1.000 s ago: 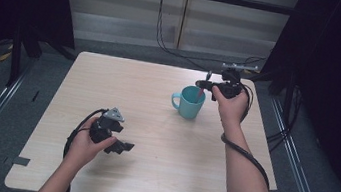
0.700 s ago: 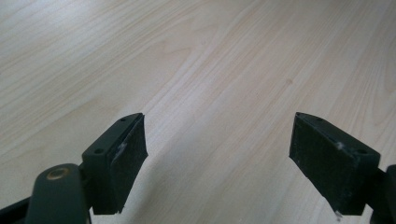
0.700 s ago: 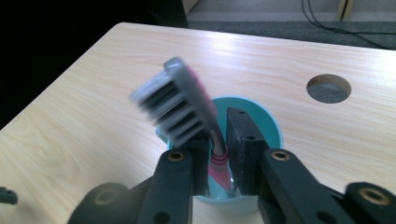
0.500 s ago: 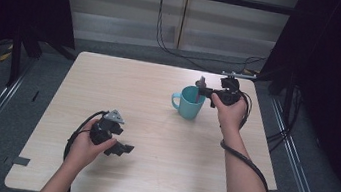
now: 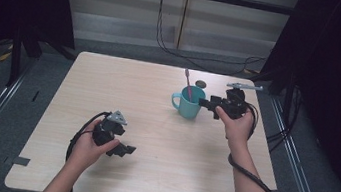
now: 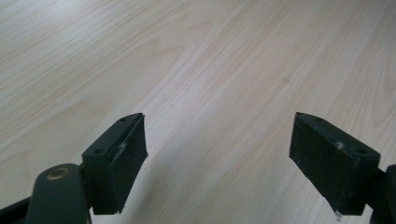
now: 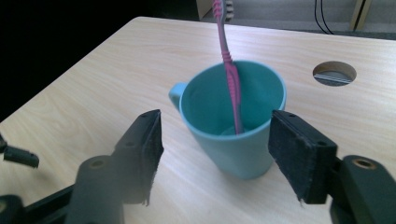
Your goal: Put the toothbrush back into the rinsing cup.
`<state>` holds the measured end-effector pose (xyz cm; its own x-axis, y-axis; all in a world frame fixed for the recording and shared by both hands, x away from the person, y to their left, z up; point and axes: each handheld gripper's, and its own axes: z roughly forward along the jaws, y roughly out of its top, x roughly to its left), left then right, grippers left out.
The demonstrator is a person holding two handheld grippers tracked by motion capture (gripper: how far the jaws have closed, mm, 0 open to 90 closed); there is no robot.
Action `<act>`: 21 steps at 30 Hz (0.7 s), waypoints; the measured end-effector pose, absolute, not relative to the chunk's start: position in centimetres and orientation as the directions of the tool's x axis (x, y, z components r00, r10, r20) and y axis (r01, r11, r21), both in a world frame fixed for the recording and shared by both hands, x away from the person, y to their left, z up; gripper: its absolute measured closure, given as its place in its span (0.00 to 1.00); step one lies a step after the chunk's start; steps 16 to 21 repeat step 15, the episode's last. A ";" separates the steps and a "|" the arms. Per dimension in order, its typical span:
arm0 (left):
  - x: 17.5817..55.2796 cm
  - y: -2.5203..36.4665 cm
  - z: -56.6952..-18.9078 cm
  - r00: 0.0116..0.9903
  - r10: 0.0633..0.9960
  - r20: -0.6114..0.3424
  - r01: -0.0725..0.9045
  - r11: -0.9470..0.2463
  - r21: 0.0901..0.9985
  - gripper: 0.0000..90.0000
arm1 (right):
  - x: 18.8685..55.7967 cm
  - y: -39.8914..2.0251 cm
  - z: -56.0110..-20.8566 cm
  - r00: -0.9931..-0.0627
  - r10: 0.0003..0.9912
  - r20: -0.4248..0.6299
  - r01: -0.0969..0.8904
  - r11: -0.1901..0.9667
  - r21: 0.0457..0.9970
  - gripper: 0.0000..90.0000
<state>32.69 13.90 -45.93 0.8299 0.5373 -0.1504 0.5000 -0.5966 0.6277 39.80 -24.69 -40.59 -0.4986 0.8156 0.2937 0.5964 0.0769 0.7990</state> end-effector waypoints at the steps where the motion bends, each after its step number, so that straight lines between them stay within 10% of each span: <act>1: 32.7 13.8 -45.9 0.831 0.537 -0.149 0.499 -0.597 0.628 0.21 | 39.4 -24.8 -40.7 -0.503 0.816 0.286 0.598 0.089 0.797 0.36; 21: 32.4 13.1 -46.3 0.841 0.524 -0.131 0.480 -0.614 0.627 0.21 | 34.5 -26.6 -43.8 -0.546 0.813 0.205 0.585 0.195 0.787 0.23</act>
